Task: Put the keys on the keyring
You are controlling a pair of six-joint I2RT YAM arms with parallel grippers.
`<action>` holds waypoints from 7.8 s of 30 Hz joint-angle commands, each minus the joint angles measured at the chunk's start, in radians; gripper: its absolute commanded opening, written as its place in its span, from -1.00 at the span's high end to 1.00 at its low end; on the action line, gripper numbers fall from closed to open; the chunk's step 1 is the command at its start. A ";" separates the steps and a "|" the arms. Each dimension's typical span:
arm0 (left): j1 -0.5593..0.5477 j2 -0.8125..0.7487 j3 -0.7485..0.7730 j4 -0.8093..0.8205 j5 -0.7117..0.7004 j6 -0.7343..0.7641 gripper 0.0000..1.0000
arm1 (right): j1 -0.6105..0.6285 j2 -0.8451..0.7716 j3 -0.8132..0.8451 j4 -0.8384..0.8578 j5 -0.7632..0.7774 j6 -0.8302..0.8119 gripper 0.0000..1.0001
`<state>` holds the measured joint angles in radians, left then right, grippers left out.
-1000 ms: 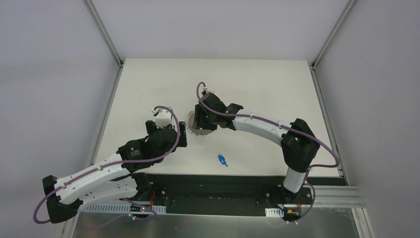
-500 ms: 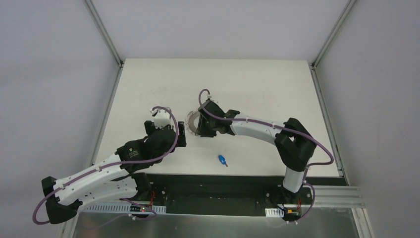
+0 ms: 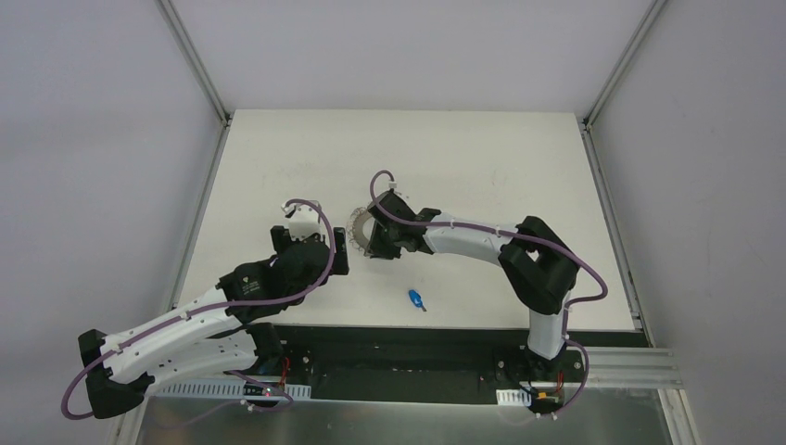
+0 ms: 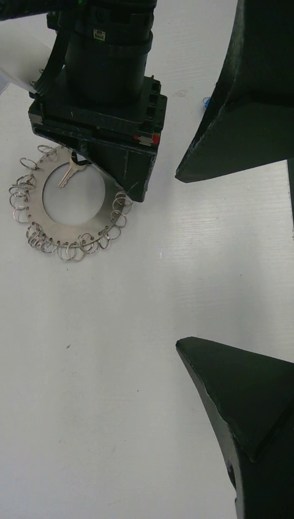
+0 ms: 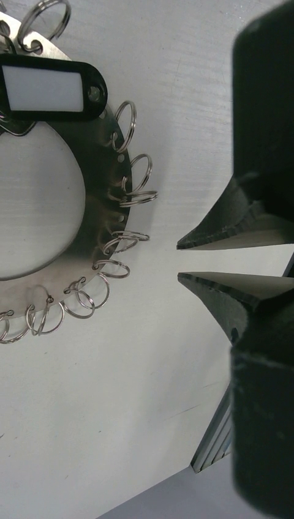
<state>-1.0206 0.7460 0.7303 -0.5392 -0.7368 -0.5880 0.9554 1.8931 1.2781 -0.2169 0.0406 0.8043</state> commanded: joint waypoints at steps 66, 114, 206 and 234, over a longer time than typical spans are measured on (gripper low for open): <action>0.001 0.032 0.082 0.158 0.362 0.227 -0.46 | -0.040 -0.296 0.081 -0.253 -0.026 -0.183 1.00; 0.001 -0.132 0.103 0.414 0.952 0.296 -0.30 | 0.210 -1.031 -0.440 0.461 -0.111 -1.020 1.00; 0.001 -0.141 0.007 0.721 1.232 0.361 0.99 | 0.210 -1.152 -0.500 0.637 -0.480 -0.737 1.00; 0.000 -0.130 0.009 0.719 1.237 0.357 0.71 | 0.210 -1.139 -0.487 0.651 -0.496 -0.732 1.00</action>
<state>-1.0214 0.5903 0.7136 0.1711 0.4927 -0.2443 1.1584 0.7624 0.7387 0.3252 -0.4126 0.0601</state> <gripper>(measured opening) 0.111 0.005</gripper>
